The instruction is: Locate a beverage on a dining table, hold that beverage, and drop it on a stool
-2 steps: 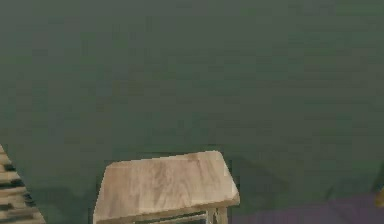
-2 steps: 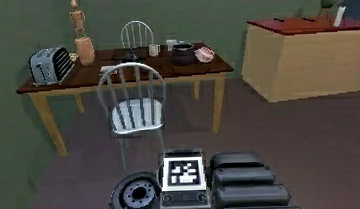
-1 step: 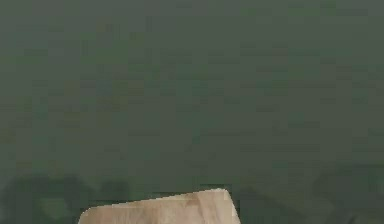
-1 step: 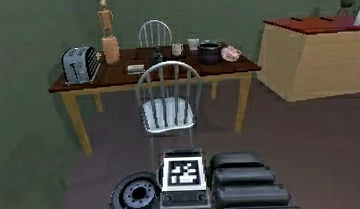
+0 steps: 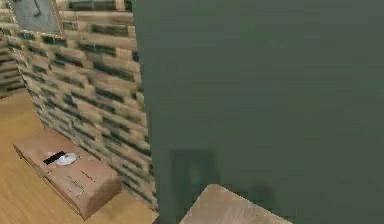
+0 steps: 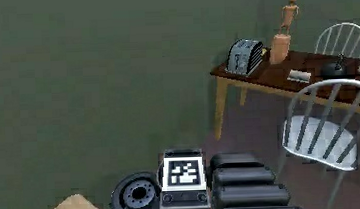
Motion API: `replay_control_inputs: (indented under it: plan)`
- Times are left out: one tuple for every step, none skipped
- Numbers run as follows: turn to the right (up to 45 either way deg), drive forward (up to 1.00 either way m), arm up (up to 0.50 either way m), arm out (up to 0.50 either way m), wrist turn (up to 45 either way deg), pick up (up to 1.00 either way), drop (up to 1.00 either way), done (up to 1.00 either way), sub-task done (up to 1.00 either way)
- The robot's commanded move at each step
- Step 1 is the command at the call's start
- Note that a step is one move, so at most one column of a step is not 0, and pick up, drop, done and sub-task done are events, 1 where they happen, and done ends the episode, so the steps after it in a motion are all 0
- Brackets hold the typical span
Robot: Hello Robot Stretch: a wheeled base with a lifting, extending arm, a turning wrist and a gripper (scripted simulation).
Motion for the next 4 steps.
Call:
replay_control_inputs:
  plan:
    - [-45.0,0.0,0.0,0.0,0.0,0.0,0.0,0.0,0.0]
    - [-6.0,0.0,0.0,0.0,0.0,0.0,0.0,0.0,0.0]
    - [0.0,0.0,0.0,0.1,0.0,0.0,0.0,0.0,0.0]
    - [0.0,0.0,0.0,0.0,45.0,0.0,0.0,0.0,0.0]
